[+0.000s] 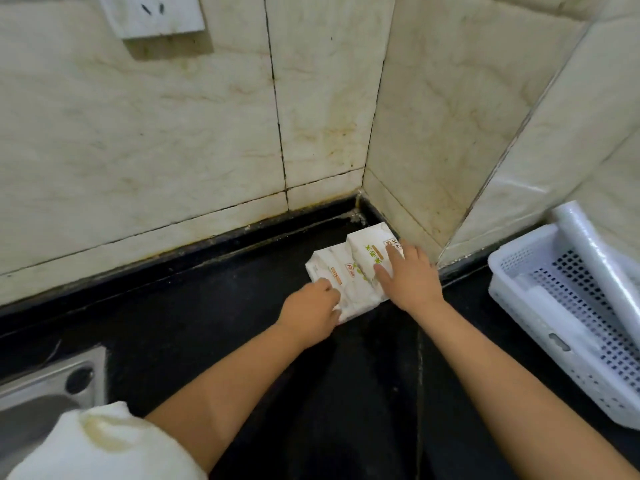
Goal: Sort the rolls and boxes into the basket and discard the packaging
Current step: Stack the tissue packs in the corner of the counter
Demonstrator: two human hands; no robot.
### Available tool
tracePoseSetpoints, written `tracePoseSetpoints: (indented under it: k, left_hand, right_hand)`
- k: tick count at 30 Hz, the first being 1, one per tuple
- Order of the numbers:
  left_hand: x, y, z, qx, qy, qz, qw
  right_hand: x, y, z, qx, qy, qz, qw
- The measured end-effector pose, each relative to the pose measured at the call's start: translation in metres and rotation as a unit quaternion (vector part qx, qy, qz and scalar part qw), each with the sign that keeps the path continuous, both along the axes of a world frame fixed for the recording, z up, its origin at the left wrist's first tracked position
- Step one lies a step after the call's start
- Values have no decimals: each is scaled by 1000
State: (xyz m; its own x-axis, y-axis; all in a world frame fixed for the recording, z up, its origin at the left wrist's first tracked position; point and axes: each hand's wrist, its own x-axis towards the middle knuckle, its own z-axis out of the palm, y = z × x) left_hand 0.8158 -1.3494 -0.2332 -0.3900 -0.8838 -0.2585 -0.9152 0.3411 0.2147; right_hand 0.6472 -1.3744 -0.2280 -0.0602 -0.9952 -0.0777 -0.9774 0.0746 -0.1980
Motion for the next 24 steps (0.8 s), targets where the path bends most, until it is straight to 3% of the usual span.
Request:
tracePoseSetpoints:
  k: [3, 11, 18, 24]
  left_hand:
    - [7, 9, 28, -70, 32, 33, 996]
    - [-6, 85, 110, -165, 20, -52, 985]
    - [-81, 228, 132, -162, 23, -234, 958]
    - [-174, 385, 154, -144, 45, -412, 899]
  right_hand:
    - [10, 22, 32, -36, -15, 10, 999]
    - [16, 164, 136, -138, 27, -60, 988]
    - [-14, 376, 149, -113, 65, -274, 953]
    - [-54, 570, 160, -88, 72, -455, 883]
